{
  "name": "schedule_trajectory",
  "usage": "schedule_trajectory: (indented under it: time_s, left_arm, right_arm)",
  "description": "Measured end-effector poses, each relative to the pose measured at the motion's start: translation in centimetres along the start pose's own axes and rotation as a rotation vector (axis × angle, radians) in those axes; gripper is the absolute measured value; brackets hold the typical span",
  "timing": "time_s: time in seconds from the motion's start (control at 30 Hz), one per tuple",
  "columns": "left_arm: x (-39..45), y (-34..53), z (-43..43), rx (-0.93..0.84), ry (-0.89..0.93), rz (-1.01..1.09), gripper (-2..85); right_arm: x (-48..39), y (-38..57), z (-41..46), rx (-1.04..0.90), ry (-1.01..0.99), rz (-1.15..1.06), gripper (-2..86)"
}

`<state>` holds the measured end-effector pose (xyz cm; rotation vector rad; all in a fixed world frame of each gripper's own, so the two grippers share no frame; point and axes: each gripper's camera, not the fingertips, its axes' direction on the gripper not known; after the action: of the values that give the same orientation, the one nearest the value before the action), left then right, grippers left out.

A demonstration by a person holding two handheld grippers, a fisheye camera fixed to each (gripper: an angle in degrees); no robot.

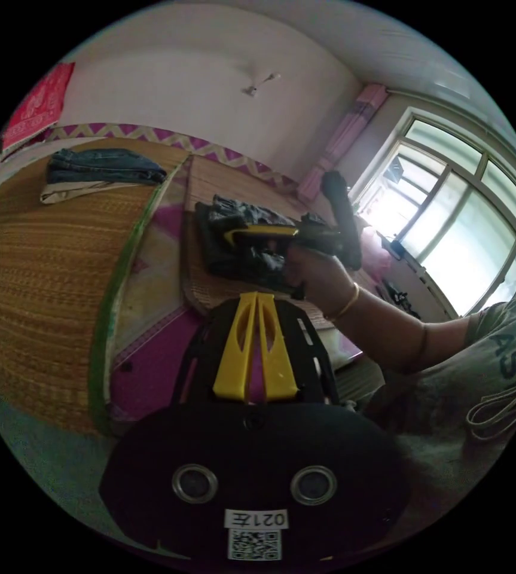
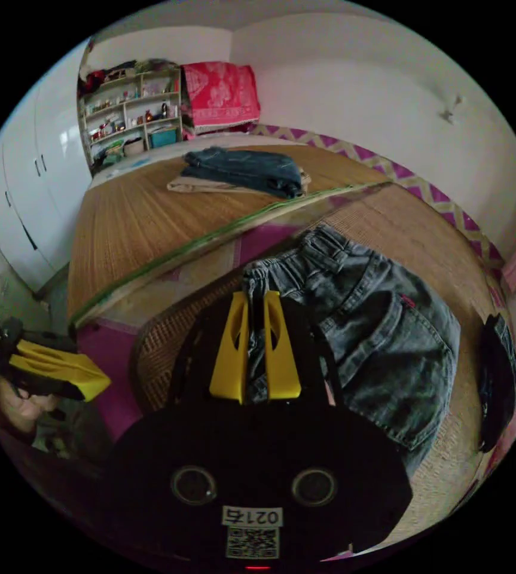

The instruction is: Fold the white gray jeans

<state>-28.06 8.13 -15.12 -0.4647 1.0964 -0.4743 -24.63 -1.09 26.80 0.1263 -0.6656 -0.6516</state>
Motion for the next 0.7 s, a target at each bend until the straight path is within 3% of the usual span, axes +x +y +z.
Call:
schedule_trajectory:
  time_s: [0.13,0.27,0.33,0.43,0.6,0.7]
  left_arm:
    - [-0.4,-0.9,-0.8,0.021,-0.009,-0.038,-1.0]
    - [1.2,-4.0,0.0,0.058,0.025,-0.006,-1.0]
    - [2.0,-5.6,0.2,0.070,0.028,0.023,-1.0]
    - [3.2,-8.5,0.6,0.076,0.027,0.055,-0.9]
    - [5.8,-13.9,1.7,0.071,0.024,0.117,-0.7]
    - [7.7,-18.4,4.1,0.036,-0.085,0.177,-0.7]
  right_arm:
    - [-1.4,0.5,-3.2,0.174,0.046,0.037,4.2]
    - [-3.8,1.2,3.6,-0.031,-0.018,-0.062,4.8]
    - [-3.4,1.4,2.4,0.016,-0.017,-0.062,5.5]
    - [-0.6,1.9,-0.7,-0.011,-0.192,-0.032,6.8]
    - [7.5,6.5,-7.9,0.043,0.098,0.093,5.3]
    - [13.0,9.0,-5.7,-0.165,0.092,0.157,1.4]
